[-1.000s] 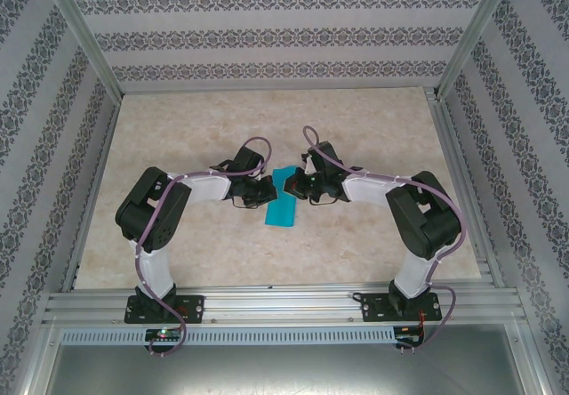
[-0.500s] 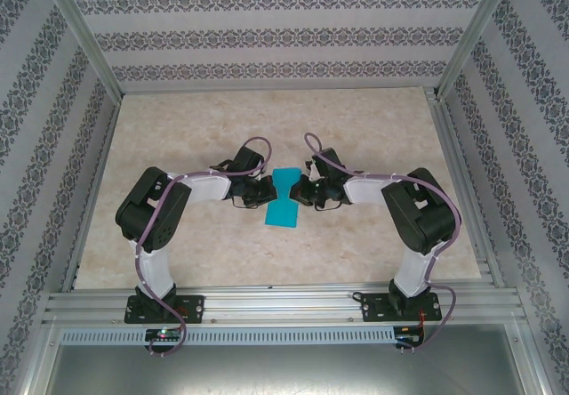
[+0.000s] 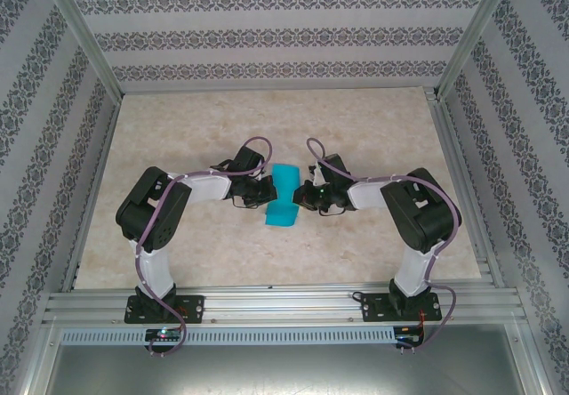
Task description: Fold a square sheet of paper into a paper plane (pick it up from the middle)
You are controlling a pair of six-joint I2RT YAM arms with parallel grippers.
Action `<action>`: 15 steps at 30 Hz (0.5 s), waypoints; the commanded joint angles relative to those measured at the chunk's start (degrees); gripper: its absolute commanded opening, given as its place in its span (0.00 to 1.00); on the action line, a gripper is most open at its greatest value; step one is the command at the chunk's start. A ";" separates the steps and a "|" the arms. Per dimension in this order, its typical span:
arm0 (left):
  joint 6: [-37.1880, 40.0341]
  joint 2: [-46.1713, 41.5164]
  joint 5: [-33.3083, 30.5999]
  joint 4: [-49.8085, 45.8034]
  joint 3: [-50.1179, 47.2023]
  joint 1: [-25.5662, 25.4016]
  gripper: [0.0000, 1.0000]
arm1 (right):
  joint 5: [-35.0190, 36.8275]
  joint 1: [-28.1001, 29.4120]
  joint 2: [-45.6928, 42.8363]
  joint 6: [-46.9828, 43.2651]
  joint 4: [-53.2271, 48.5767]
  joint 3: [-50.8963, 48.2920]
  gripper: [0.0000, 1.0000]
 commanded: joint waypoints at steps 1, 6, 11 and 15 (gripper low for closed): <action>1.50 3.13 -2.84 -6.29 -1.09 -1.01 0.00 | -0.27 -0.21 -4.24 -0.68 -1.07 -0.94 0.09; 1.45 3.40 -2.75 -5.92 -1.16 -1.00 0.00 | -1.71 0.72 -7.21 0.40 0.34 -1.47 0.10; 1.42 3.56 -2.63 -5.91 -1.21 -1.07 0.00 | -2.24 1.54 -3.74 1.89 3.23 -3.04 0.10; 1.55 3.74 -2.51 -5.82 -1.15 -1.08 0.00 | -2.40 1.78 -0.52 2.26 5.54 -4.53 0.10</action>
